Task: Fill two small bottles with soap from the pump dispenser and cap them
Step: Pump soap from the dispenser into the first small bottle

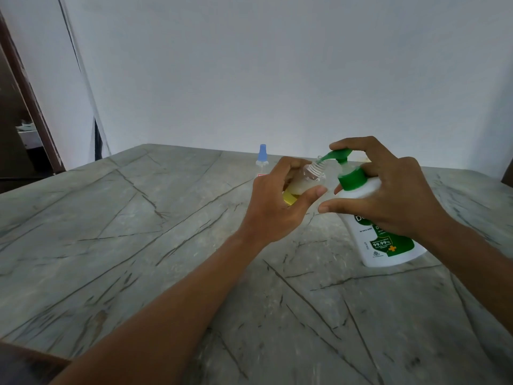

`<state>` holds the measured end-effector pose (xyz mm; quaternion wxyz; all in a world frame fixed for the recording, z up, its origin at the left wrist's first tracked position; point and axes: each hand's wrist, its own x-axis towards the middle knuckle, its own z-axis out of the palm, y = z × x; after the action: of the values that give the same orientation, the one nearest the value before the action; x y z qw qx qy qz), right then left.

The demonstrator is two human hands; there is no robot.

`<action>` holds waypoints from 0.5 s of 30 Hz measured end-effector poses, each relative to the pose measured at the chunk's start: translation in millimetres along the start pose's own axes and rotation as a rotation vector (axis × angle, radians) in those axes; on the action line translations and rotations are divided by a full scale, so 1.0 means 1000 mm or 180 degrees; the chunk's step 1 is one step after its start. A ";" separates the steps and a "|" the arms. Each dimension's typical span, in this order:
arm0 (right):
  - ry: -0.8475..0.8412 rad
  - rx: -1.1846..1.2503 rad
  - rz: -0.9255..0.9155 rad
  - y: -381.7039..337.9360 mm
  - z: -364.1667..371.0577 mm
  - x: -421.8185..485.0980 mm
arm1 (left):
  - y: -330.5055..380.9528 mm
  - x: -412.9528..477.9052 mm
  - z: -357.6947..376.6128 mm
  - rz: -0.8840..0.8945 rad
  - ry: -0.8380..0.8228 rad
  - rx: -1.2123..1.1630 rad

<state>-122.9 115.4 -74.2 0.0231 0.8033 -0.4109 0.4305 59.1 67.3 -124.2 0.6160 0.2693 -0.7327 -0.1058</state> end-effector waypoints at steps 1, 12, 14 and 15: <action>0.0025 0.0007 0.0016 -0.001 0.000 0.000 | 0.000 0.000 0.000 0.0004 0.0006 0.0001; 0.0006 -0.0005 0.0002 0.000 0.000 0.000 | -0.003 -0.001 0.000 0.0009 -0.0053 0.0029; 0.0001 -0.0002 -0.0063 0.000 0.001 -0.001 | -0.002 0.000 0.000 0.0027 -0.0026 0.0040; 0.0006 0.0001 -0.0061 0.000 0.001 -0.001 | -0.002 0.000 0.000 0.0034 -0.0020 0.0052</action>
<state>-122.4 115.6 -75.1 0.0275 0.8068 -0.4031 0.4312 59.4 65.9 -125.2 0.6120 0.2701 -0.7369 -0.0974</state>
